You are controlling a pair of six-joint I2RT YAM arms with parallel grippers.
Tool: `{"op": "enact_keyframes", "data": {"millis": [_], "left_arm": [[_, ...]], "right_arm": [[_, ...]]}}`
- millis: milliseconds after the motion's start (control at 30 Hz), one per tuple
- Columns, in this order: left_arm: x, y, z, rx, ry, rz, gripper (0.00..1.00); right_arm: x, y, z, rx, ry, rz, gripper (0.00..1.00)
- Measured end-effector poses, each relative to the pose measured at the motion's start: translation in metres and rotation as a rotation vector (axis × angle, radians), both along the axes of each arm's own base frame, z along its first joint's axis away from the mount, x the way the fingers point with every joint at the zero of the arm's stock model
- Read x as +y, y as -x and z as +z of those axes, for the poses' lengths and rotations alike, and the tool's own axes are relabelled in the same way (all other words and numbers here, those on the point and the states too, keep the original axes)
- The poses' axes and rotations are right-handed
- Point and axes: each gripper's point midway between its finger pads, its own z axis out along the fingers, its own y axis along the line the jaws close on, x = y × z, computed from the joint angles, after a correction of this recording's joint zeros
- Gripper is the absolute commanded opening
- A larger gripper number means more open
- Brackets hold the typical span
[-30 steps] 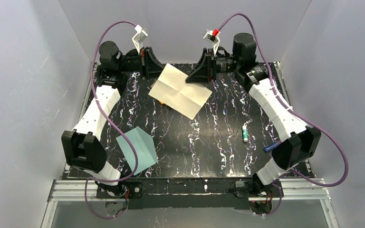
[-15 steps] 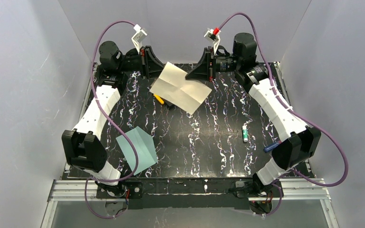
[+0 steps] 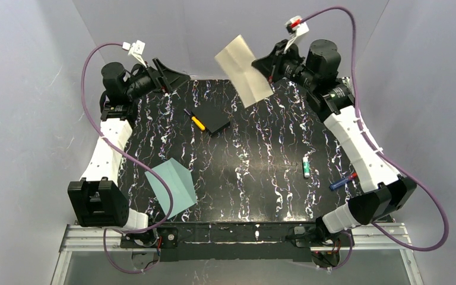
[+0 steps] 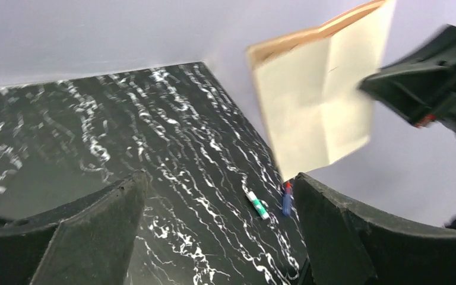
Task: Place the letter into the envelope and seal it
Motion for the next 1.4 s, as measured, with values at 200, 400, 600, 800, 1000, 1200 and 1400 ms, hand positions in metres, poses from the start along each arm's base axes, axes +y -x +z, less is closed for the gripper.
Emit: {"op": "enact_keyframes", "data": {"millis": [200,400,600,800,1000,1200,1400], "left_arm": [[0.011,-0.015,-0.025,0.175,0.012,0.129,0.91],[-0.013,-0.01,-0.012,0.208,0.046,0.086,0.98],[-0.04,0.004,0.021,0.194,0.16,-0.021,0.98],[-0.061,0.009,0.043,0.203,0.27,-0.113,0.96],[-0.072,0.01,0.063,0.244,0.417,-0.205,0.66],[-0.07,0.016,0.09,0.236,0.543,-0.282,0.3],[-0.069,0.025,0.105,0.212,0.593,-0.343,0.33]], "right_arm": [[-0.028,-0.024,0.021,0.015,-0.099,-0.235,0.01],[-0.014,-0.023,0.018,0.135,-0.249,-0.194,0.01],[0.005,-0.011,0.04,0.207,-0.433,-0.056,0.01],[0.018,0.001,0.06,0.279,-0.585,0.077,0.01],[0.025,0.008,0.071,0.345,-0.673,0.157,0.01],[0.029,0.015,0.08,0.398,-0.764,0.227,0.01],[0.031,0.014,0.076,0.441,-0.792,0.23,0.01]]}}
